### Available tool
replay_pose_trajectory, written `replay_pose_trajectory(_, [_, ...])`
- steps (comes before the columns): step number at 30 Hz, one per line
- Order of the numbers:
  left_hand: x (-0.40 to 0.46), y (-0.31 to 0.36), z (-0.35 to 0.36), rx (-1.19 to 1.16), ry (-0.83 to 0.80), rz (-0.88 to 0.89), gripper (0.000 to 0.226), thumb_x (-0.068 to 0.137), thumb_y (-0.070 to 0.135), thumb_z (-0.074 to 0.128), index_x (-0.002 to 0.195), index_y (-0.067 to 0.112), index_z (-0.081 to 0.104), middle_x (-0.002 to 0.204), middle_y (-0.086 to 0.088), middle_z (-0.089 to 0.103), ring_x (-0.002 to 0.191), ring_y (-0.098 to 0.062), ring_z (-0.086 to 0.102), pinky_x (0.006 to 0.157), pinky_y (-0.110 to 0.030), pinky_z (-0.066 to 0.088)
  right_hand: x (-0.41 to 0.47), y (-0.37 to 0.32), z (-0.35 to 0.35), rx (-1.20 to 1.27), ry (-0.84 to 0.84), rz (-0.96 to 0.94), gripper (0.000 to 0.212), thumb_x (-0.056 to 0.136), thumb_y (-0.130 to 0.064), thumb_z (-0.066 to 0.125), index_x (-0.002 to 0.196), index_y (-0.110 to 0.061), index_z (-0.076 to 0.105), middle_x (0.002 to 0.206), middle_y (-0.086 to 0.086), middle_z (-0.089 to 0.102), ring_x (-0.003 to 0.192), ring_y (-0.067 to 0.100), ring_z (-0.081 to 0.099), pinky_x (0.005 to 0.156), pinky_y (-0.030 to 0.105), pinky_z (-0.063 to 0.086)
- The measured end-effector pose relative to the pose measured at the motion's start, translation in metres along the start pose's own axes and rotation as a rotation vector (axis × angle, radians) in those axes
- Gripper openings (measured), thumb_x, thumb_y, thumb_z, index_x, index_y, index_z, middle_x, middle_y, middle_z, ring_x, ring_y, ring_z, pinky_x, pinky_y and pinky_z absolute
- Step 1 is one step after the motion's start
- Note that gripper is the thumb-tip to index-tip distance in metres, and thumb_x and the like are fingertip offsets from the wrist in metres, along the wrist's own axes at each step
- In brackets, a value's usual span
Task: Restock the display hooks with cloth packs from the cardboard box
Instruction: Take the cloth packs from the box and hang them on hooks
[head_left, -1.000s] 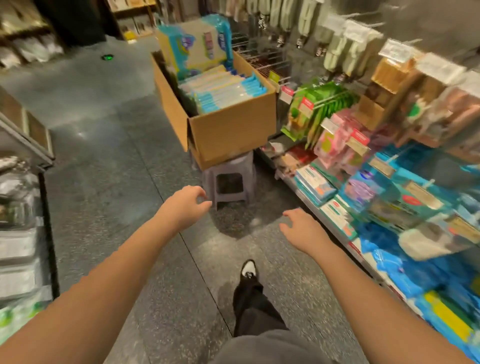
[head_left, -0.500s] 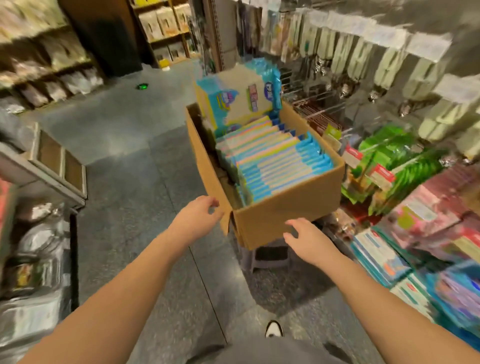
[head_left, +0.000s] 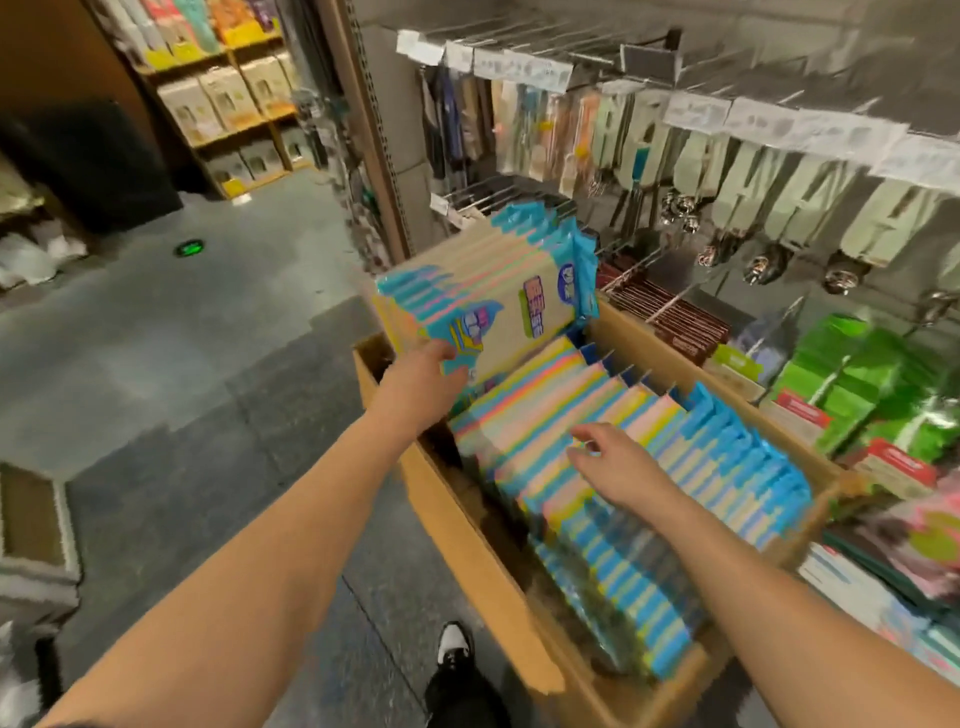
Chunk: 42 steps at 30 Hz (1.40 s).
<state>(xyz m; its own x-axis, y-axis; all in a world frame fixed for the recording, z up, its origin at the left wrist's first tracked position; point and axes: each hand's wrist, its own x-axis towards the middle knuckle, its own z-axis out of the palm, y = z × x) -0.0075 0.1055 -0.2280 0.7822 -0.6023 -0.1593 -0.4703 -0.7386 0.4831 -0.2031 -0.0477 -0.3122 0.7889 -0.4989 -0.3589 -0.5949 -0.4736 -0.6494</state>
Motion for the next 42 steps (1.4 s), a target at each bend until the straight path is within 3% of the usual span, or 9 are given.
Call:
replay_pose_trajectory(5, [0.12, -0.018, -0.02, 0.126, -0.048, 0.139, 0.045, 0.098, 0.032, 0.057, 0.136, 0.008, 0.055, 0.141, -0.019, 0.05, 0.131, -0.037, 0.045, 0.106, -0.038, 0.033, 0.09, -0.057, 0.01, 0.156, 0.076, 0.156, 0.037, 0.101, -0.03, 0.052, 0.135, -0.015, 0.055, 0.135, 0.003, 0.056, 0.117, 0.017, 0.055, 0.089, 0.025, 0.04])
replay_pose_trajectory(10, [0.208, -0.023, -0.009, 0.292, -0.137, 0.241, 0.063, 0.094, 0.051, 0.056, 0.137, 0.006, 0.051, 0.14, -0.018, 0.051, 0.132, -0.037, 0.044, 0.112, -0.042, 0.033, 0.171, -0.084, 0.01, 0.452, 0.155, 0.348, 0.025, 0.1, -0.035, 0.045, 0.12, -0.025, 0.057, 0.1, 0.0, 0.06, 0.093, 0.023, 0.059, 0.086, 0.038, 0.048])
replay_pose_trajectory(14, [0.225, -0.019, 0.005, 0.383, -0.205, 0.26, 0.08, 0.086, 0.071, 0.053, 0.136, 0.008, 0.049, 0.141, -0.014, 0.048, 0.133, -0.036, 0.039, 0.111, -0.045, 0.035, 0.202, -0.083, 0.018, 0.781, 0.196, 0.463, 0.009, 0.101, -0.03, 0.044, 0.097, -0.03, 0.053, 0.1, -0.004, 0.051, 0.079, 0.011, 0.051, 0.086, 0.039, 0.046])
replay_pose_trajectory(18, [0.222, -0.012, 0.011, 0.436, -0.192, 0.249, 0.102, 0.077, 0.082, 0.055, 0.146, 0.01, 0.035, 0.148, -0.011, 0.04, 0.141, -0.034, 0.03, 0.114, -0.048, 0.03, 0.211, -0.084, 0.03, 0.944, 0.165, 0.523, 0.037, 0.102, -0.044, 0.044, 0.133, -0.024, 0.051, 0.124, -0.003, 0.052, 0.098, 0.01, 0.056, 0.087, 0.036, 0.049])
replay_pose_trajectory(22, [0.22, -0.003, 0.017, 0.481, -0.21, 0.237, 0.115, 0.074, 0.084, 0.058, 0.151, 0.006, 0.025, 0.151, -0.013, 0.032, 0.142, -0.035, 0.028, 0.116, -0.047, 0.025, 0.207, -0.081, 0.041, 1.083, 0.125, 0.525, 0.041, 0.102, -0.05, 0.042, 0.134, -0.024, 0.05, 0.122, -0.005, 0.056, 0.108, 0.011, 0.058, 0.086, 0.036, 0.049])
replay_pose_trajectory(27, [0.2, 0.011, 0.04, 0.423, -0.318, 0.22, 0.107, 0.075, 0.074, 0.064, 0.148, 0.007, 0.025, 0.149, -0.015, 0.028, 0.141, -0.036, 0.026, 0.113, -0.049, 0.029, 0.2, -0.067, 0.059, 1.292, 0.141, 0.554, 0.037, 0.094, -0.056, 0.056, 0.098, -0.02, 0.062, 0.1, 0.0, 0.057, 0.094, 0.016, 0.06, 0.067, 0.031, 0.048])
replay_pose_trajectory(30, [0.19, 0.016, 0.053, 0.293, -0.37, 0.156, 0.093, 0.078, 0.063, 0.068, 0.143, 0.012, 0.024, 0.137, -0.013, 0.036, 0.129, -0.038, 0.042, 0.101, -0.049, 0.044, 0.194, -0.056, 0.067, 1.431, 0.138, 0.545, 0.042, 0.092, -0.055, 0.058, 0.074, -0.019, 0.05, 0.077, 0.002, 0.047, 0.074, 0.016, 0.052, 0.065, 0.031, 0.049])
replay_pose_trajectory(35, [0.183, 0.021, 0.05, 0.257, -0.339, 0.188, 0.072, 0.085, 0.044, 0.069, 0.136, 0.011, 0.029, 0.127, -0.012, 0.053, 0.115, -0.035, 0.058, 0.081, -0.04, 0.044, 0.177, -0.047, 0.069, 1.463, 0.155, 0.553, 0.038, 0.097, -0.055, 0.05, 0.115, -0.022, 0.057, 0.114, 0.001, 0.059, 0.104, 0.014, 0.061, 0.08, 0.033, 0.048])
replay_pose_trajectory(42, [0.142, 0.038, 0.007, 0.062, -0.36, 0.092, 0.066, 0.077, 0.039, 0.077, 0.123, 0.01, 0.038, 0.108, -0.009, 0.06, 0.096, -0.031, 0.06, 0.08, -0.038, 0.05, 0.113, -0.034, 0.046, 1.383, 0.266, 0.534, 0.063, 0.098, -0.054, 0.049, 0.151, -0.024, 0.034, 0.151, -0.002, 0.039, 0.136, 0.02, 0.043, 0.105, 0.041, 0.042])
